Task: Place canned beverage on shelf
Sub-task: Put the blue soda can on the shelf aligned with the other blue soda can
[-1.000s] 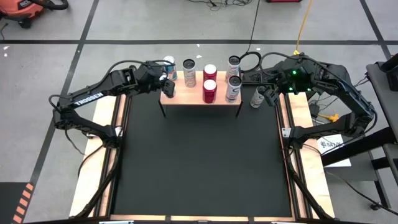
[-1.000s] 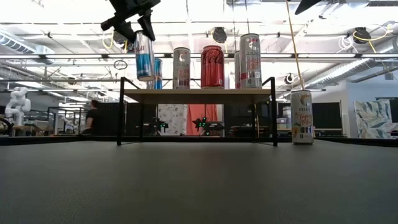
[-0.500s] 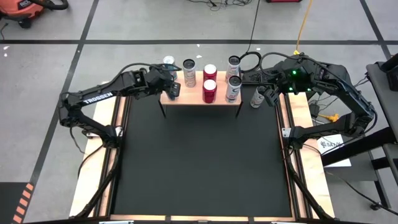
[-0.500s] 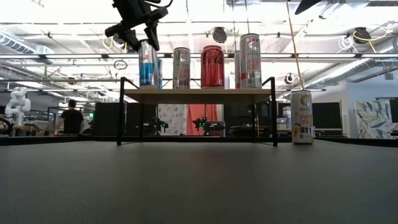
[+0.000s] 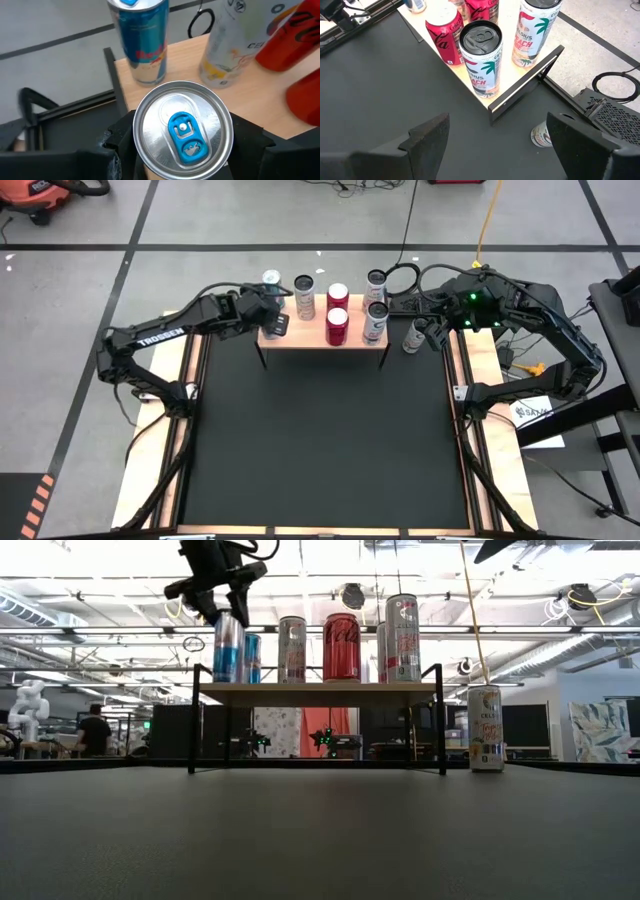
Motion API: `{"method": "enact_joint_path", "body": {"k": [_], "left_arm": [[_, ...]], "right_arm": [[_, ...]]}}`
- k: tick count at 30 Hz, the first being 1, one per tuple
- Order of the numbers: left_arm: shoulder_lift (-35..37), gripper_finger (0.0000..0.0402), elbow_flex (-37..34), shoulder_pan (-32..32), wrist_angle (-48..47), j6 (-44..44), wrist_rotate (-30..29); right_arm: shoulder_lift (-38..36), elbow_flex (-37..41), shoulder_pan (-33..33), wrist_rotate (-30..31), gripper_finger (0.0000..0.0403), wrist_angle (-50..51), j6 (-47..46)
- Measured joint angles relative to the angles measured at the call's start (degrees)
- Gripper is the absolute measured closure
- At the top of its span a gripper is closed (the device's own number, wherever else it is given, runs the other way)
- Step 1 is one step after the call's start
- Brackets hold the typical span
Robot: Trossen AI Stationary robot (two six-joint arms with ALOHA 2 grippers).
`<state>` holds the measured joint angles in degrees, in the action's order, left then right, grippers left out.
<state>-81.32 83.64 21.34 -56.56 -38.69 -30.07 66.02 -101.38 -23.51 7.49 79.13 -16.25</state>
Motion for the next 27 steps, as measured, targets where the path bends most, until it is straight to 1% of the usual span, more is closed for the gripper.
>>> {"method": "enact_joint_path", "body": {"k": [6,14,19,27], "left_arm": [[0.1,0.0182,0.0,0.0,-0.2,0.1,-1.8],[0.1,0.0182,0.0,0.0,0.6,0.1,-1.8],[0.1,0.0171,0.0,0.0,0.4,0.0,0.4],[-0.6,0.0167,0.0,0.0,1.3,0.1,1.2]], "right_arm": [[0.0,0.0,0.0,0.0,0.0085,0.0,0.0],[0.0,0.0,0.0,0.0,0.0085,0.0,0.0],[0.0,0.0,0.0,0.0,0.0085,0.0,0.0],[0.0,0.0,0.0,0.0,0.0085,0.0,0.0]]}}
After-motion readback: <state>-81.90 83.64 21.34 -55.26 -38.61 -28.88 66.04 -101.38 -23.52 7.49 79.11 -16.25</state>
